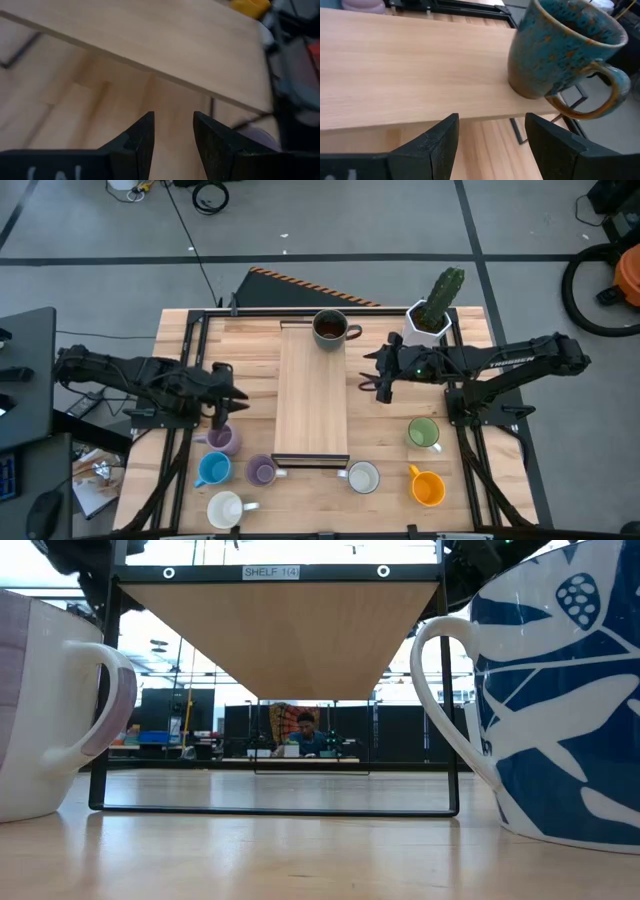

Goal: Place coffee mugs
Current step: Put the top purple mug on the shelf

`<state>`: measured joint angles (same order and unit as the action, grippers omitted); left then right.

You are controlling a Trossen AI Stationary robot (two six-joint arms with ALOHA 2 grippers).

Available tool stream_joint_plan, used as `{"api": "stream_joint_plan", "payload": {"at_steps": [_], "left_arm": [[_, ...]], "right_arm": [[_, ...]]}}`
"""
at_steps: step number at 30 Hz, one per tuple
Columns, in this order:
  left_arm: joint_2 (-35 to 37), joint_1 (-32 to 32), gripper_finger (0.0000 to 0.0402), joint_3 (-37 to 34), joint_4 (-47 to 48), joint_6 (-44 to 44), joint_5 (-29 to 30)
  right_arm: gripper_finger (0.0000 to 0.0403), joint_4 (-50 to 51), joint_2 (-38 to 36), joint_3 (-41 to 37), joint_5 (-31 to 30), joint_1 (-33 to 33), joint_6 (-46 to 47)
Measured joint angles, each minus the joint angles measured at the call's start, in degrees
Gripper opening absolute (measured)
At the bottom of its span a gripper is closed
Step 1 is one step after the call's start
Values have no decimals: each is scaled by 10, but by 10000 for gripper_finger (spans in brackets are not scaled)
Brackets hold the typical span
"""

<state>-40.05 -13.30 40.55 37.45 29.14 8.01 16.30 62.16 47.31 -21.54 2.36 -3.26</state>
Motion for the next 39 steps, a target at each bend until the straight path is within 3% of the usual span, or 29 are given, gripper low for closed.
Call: {"api": "stream_joint_plan", "payload": {"at_steps": [5, 9, 16, 25, 29, 34, 39], "left_arm": [[-29, -44, 141, 9, 33, 29, -42], [-47, -67, 141, 20, 68, 104, -64], [-96, -108, 141, 79, 161, 193, -52], [-199, -164, 141, 162, 194, 213, -50], [-226, -184, 141, 164, 193, 222, -52], [-246, -190, 141, 164, 212, 278, -111], [-249, -214, 141, 167, 236, 336, -128]], "right_arm": [[233, -17, 7, -6, -3, 14, -2], [233, -26, 8, -15, -15, 20, -14], [233, -97, 7, -57, -15, 20, -16], [233, -112, 8, -72, -15, 20, -19], [233, -112, 8, -72, -15, 20, -19], [233, -112, 8, -72, -15, 20, -24], [233, -122, 8, -72, -14, 20, -31]]}}
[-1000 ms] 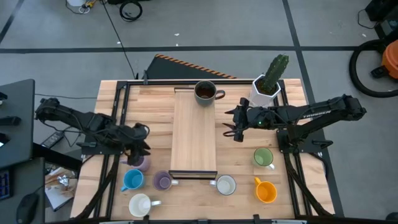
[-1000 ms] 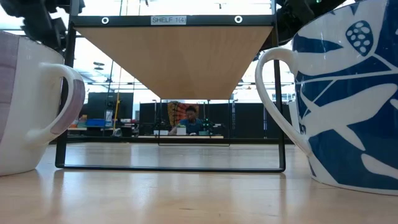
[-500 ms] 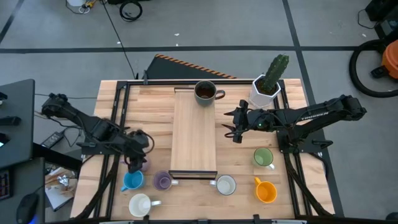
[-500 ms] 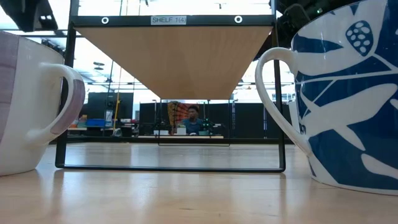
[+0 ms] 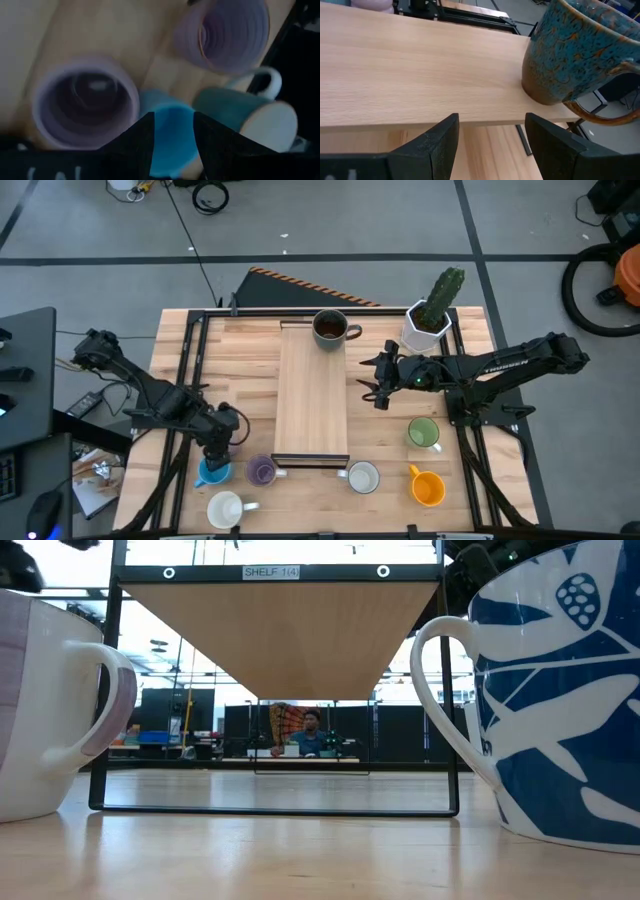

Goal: Place coffee mugs
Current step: Put the top purple mug on the shelf

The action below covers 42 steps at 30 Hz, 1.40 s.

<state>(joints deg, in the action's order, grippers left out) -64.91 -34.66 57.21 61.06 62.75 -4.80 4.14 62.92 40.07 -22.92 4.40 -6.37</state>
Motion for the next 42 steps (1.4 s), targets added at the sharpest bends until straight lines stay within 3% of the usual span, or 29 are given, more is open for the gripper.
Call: {"api": "stream_joint_plan", "payload": {"at_steps": [10, 19, 24, 35, 42], "left_arm": [[0, -75, 141, 71, 132, 90, 94], [0, -127, 141, 39, 137, 125, 77], [0, -144, 145, 16, 143, 188, 97], [0, -194, 215, 12, 137, 225, 95], [-34, -211, 207, -7, 170, 226, 110]], "right_arm": [[233, -11, 0, 0, 5, 0, -12], [233, -11, 0, 0, 18, 0, -11], [233, -11, 0, 0, 29, 0, -9], [233, -15, 0, 0, 35, 0, -10], [233, -20, 0, 0, 51, 0, -12]]}}
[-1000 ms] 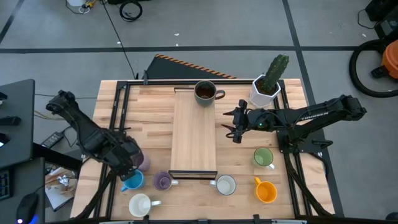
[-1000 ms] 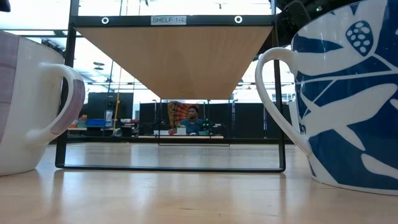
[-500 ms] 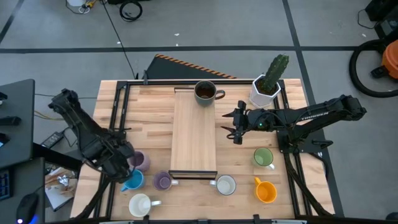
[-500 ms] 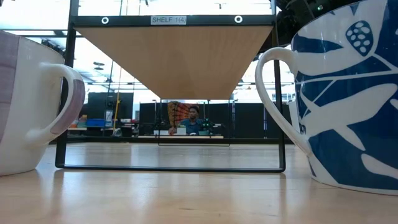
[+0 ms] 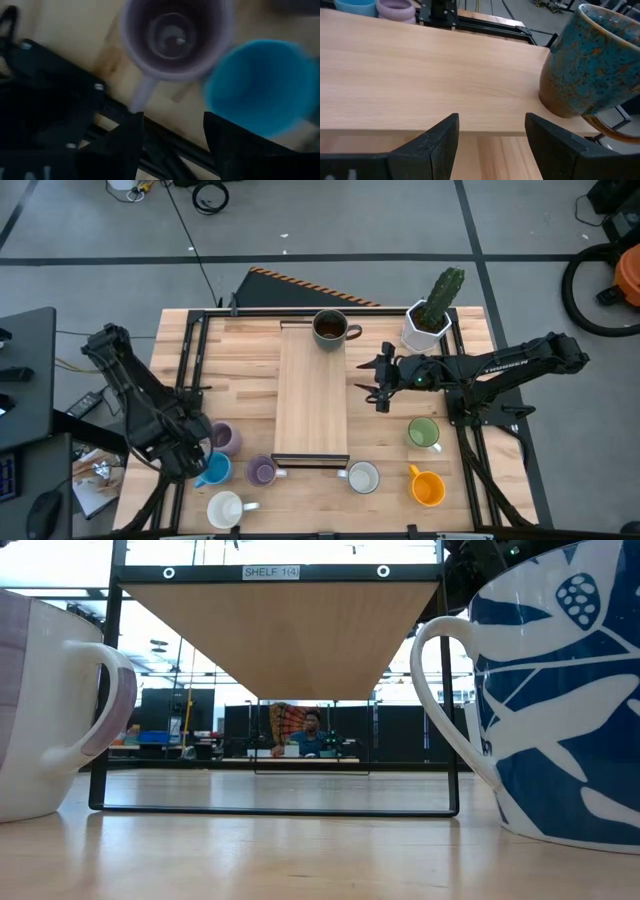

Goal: Place coffee mugs
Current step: Put the top purple mug on the shelf

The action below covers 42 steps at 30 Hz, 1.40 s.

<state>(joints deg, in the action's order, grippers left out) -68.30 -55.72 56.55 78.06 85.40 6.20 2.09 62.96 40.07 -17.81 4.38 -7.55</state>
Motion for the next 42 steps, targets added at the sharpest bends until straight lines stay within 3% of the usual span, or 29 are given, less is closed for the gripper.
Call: {"api": "stream_joint_plan", "payload": {"at_steps": [5, 14, 27, 34, 42], "left_arm": [[-18, 18, 189, -16, 5, -22, -31], [-33, 30, 181, -17, 36, -39, -34], [-33, 84, 180, -17, 18, -189, -105], [-33, 94, 180, -17, 17, -262, -101], [-33, 111, 180, -17, -7, -339, -35]], "right_arm": [[233, -14, 0, 0, 8, 0, -1], [233, -21, 0, 0, 11, 0, -1], [233, -21, 0, 0, 11, 0, 14], [233, -21, 0, 0, 11, 0, 14], [233, -25, 0, 0, 14, 0, 14]]}}
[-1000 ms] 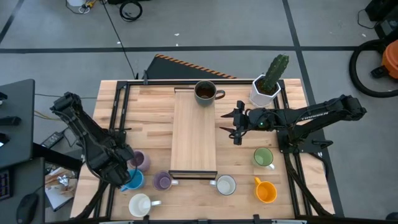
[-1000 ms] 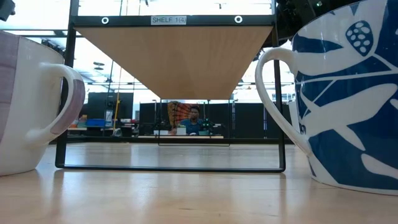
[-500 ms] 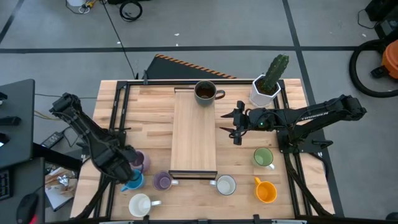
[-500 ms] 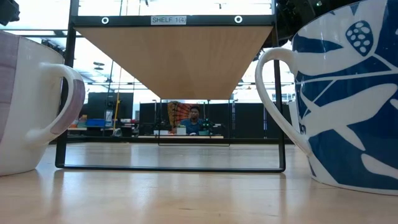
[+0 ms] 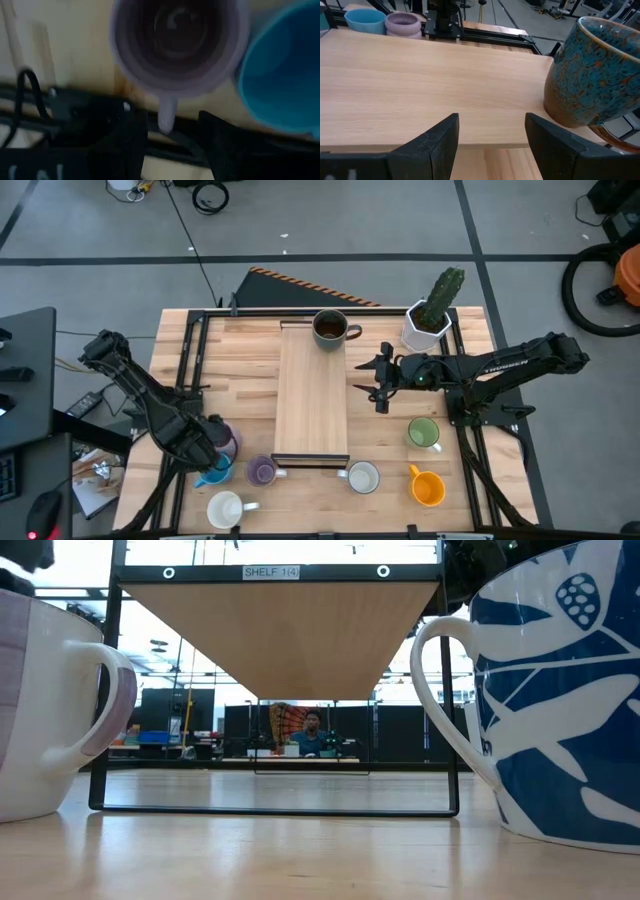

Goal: Place coffee mugs
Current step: Put the top purple mug on the shelf

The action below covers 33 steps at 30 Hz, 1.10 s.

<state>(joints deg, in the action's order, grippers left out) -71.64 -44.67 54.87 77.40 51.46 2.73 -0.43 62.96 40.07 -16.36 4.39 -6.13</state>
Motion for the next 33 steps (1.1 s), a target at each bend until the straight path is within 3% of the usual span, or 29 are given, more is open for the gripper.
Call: {"api": "stream_joint_plan", "payload": {"at_steps": [4, 12, 20, 33], "left_arm": [[0, 23, 180, 14, -24, -42, 19], [2, 44, 180, 109, 4, -141, 107], [0, 18, 181, 57, 2, -204, 114], [0, -1, 181, 54, -22, -221, 140]], "right_arm": [[233, 0, 0, 0, 0, 0, 4], [233, 0, 0, 0, 1, 0, 6], [233, 4, 17, 0, 12, 0, 6], [233, 1, 19, 0, 13, 0, 10]]}}
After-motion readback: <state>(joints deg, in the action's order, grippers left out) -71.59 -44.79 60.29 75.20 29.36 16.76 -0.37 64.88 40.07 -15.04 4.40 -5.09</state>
